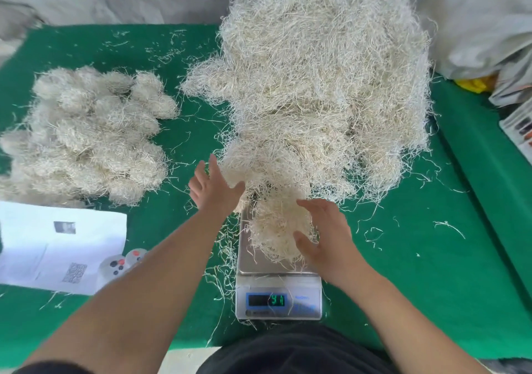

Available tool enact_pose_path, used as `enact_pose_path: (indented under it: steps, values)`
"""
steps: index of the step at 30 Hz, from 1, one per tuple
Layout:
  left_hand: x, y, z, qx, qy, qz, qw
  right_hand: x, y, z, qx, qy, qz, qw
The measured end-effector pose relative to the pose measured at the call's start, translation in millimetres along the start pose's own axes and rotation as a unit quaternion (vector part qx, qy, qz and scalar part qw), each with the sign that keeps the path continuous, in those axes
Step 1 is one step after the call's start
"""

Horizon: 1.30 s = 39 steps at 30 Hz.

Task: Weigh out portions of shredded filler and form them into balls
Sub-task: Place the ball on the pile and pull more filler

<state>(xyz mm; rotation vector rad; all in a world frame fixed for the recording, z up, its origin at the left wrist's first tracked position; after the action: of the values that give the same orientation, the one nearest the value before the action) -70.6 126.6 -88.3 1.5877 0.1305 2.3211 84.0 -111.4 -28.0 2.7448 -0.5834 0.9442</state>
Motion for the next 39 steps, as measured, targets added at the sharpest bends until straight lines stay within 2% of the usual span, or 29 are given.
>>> enact_pose_path:
  steps: [2, 3, 6, 9, 12, 16, 18, 21, 23, 26, 29, 31, 33, 36, 38, 39]
  values:
    - [4, -22, 10, -0.041, -0.077, 0.007, 0.996, 5, -8, -3, 0.004, 0.003, 0.006, 1.0]
    - [11, -28, 18, -0.066, -0.08, 0.031, 0.994, 9, -13, -4, 0.007, 0.002, 0.012, 1.0]
    - [34, -33, 49, -0.121, 0.004, 0.091, 0.988, 26, -38, -11, 0.023, -0.016, 0.048, 0.998]
    - [50, -24, 90, -0.192, 0.136, 0.063, 0.97, 35, -75, -23, 0.018, -0.027, 0.065, 0.997]
    - [73, 0, 136, -0.269, 0.251, 0.019, 0.93, 31, -125, -38, -0.032, -0.105, 0.037, 0.993]
    - [102, 22, 177, -0.31, 0.433, -0.025, 0.846, 27, -181, -78, 0.064, -0.194, 0.004, 0.979]
    - [114, 21, 186, -0.298, 0.493, -0.045, 0.816, 36, -201, -71, 0.028, -0.153, 0.051, 0.986]
    - [136, 11, 192, -0.299, 0.503, -0.02, 0.811, 42, -224, -56, -0.036, 0.034, 0.078, 0.996]
    - [144, 1, 191, -0.283, 0.526, -0.006, 0.802, 46, -235, -49, -0.048, 0.046, 0.078, 0.995]
    - [144, -20, 177, -0.213, 0.563, 0.012, 0.799, 47, -247, -28, -0.082, 0.023, 0.053, 0.995]
    - [141, -32, 160, -0.139, 0.553, 0.04, 0.82, 44, -251, -12, -0.108, 0.121, 0.016, 0.987]
    - [140, -40, 142, -0.091, 0.57, 0.07, 0.814, 50, -253, 2, -0.136, 0.183, 0.009, 0.974]
    - [140, -45, 129, -0.052, 0.641, 0.06, 0.764, 66, -249, 26, -0.216, 0.105, 0.039, 0.97]
    - [143, -54, 108, -0.002, 0.726, 0.06, 0.685, 90, -236, 63, -0.329, -0.09, 0.108, 0.934]
    - [136, -64, 85, 0.066, 0.737, 0.078, 0.668, 89, -227, 82, -0.386, -0.183, 0.099, 0.899]
    - [131, -67, 78, 0.092, 0.707, 0.077, 0.697, 85, -222, 88, -0.409, -0.232, 0.094, 0.877]
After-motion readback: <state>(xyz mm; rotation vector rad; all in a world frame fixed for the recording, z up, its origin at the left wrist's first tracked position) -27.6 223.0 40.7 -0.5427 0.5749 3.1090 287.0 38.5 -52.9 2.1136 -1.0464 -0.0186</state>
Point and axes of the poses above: each hand's wrist, its own y-axis away from the middle knuckle, its own x-axis out of the back of the hand, z = x × y, the point moved 9 cm from there along -y, towards the middle knuckle, and after that the axes turned 8 degrees about -y, right-handed, at the moved point
